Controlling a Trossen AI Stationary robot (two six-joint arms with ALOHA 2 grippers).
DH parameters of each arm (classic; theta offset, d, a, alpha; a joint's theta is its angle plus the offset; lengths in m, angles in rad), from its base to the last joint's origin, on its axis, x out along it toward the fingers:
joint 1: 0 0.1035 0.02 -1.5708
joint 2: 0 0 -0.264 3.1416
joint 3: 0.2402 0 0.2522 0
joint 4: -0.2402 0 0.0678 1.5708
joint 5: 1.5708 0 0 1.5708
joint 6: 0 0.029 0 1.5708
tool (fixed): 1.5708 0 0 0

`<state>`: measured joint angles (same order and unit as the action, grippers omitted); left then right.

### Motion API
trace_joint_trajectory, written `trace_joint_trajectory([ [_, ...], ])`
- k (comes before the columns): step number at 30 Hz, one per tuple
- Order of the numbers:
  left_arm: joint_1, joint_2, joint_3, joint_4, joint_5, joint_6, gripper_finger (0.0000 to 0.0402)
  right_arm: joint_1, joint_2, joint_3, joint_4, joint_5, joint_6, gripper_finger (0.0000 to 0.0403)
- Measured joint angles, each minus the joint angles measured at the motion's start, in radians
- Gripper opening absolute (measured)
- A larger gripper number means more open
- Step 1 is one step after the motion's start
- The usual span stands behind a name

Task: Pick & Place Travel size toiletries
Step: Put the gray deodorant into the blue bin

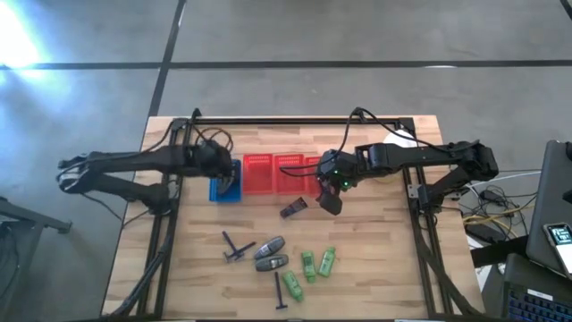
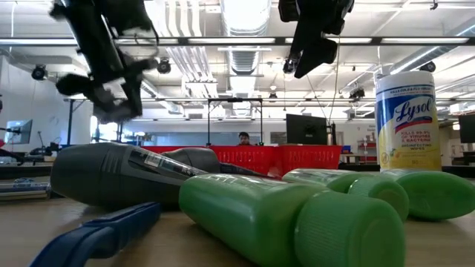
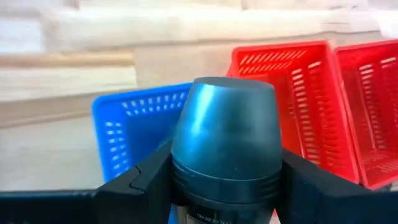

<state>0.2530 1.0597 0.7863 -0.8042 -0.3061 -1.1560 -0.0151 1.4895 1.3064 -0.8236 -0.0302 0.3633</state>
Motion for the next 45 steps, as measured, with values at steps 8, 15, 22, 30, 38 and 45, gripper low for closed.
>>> trace_joint_trajectory([
  [8,0.085,0.079,-0.091,0.075,0.139,0.073,0.0261,0.002,0.0,-0.001,0.0,0.0,0.027,0.0353],
  [15,0.073,0.089,-0.065,0.061,0.169,0.149,0.0263,0.002,-0.001,-0.002,-0.004,0.0,0.024,0.0338],
  [22,-0.11,0.012,0.014,0.243,0.386,0.767,0.0259,0.002,-0.001,-0.005,-0.017,-0.039,-0.053,0.0337],
  [30,-0.295,0.132,0.013,0.329,0.393,0.769,0.0256,0.001,0.003,-0.009,-0.018,-0.041,-0.063,0.0354],
  [38,-0.446,0.175,0.012,0.342,0.381,0.897,0.0256,0.12,0.082,-0.037,0.022,-0.087,-0.257,0.0339],
  [45,-0.537,0.207,0.012,0.4,0.275,0.869,0.0257,0.155,0.225,0.038,0.03,-0.073,-0.249,0.0324],
])
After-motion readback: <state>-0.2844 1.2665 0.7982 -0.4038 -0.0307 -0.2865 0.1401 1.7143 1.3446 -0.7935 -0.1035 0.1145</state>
